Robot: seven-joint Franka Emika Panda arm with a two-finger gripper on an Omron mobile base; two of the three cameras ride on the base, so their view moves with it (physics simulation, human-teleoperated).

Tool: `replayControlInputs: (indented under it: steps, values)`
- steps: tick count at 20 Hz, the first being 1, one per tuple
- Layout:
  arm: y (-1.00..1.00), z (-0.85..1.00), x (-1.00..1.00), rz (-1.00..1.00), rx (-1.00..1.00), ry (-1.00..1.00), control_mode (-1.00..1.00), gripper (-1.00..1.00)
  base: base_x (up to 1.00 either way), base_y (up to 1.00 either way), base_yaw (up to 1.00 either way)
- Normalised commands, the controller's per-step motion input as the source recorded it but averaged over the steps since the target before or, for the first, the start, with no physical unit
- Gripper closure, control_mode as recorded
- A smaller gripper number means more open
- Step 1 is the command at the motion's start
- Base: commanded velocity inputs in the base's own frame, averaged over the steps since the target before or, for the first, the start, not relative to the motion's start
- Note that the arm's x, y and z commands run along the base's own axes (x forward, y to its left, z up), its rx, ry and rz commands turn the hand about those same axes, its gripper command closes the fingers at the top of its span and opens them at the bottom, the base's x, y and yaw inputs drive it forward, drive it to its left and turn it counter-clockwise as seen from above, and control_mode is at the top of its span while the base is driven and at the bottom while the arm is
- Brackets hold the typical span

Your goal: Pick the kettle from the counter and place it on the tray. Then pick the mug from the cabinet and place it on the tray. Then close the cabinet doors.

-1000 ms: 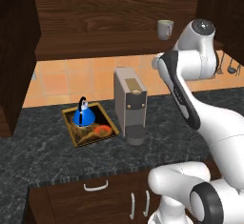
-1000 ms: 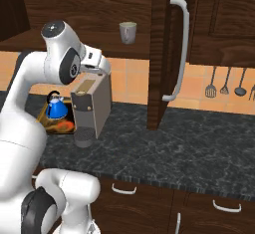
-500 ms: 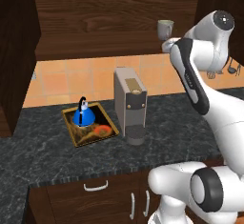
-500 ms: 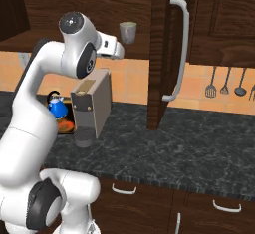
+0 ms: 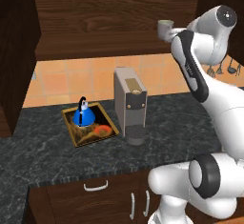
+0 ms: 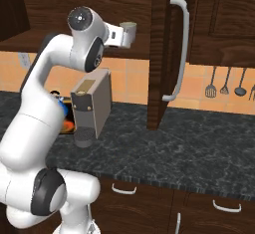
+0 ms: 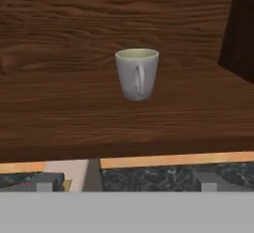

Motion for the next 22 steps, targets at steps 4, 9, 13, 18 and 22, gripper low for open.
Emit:
replayControlInputs:
  steps: [4, 9, 13, 18, 22]
  values:
    - [-0.35, 0.28, 0.27, 0.00, 0.00, -0.03, -1.00, -1.00, 0.00, 0.00, 0.00]
    - [-0.06, 0.02, 0.38, 0.00, 0.00, 0.02, -1.00, -1.00, 0.00, 0.00, 0.00]
    - [0.00, 0.00, 0.51, 0.00, 0.00, 0.05, -1.00, -1.00, 0.00, 0.00, 0.00]
    - [0.00, 0.00, 0.62, 0.02, 0.00, 0.02, -1.00, -1.00, 0.00, 0.00, 0.00]
    - [0.00, -0.04, 0.57, 0.01, 0.00, 0.00, -1.00, -1.00, 0.00, 0.00, 0.00]
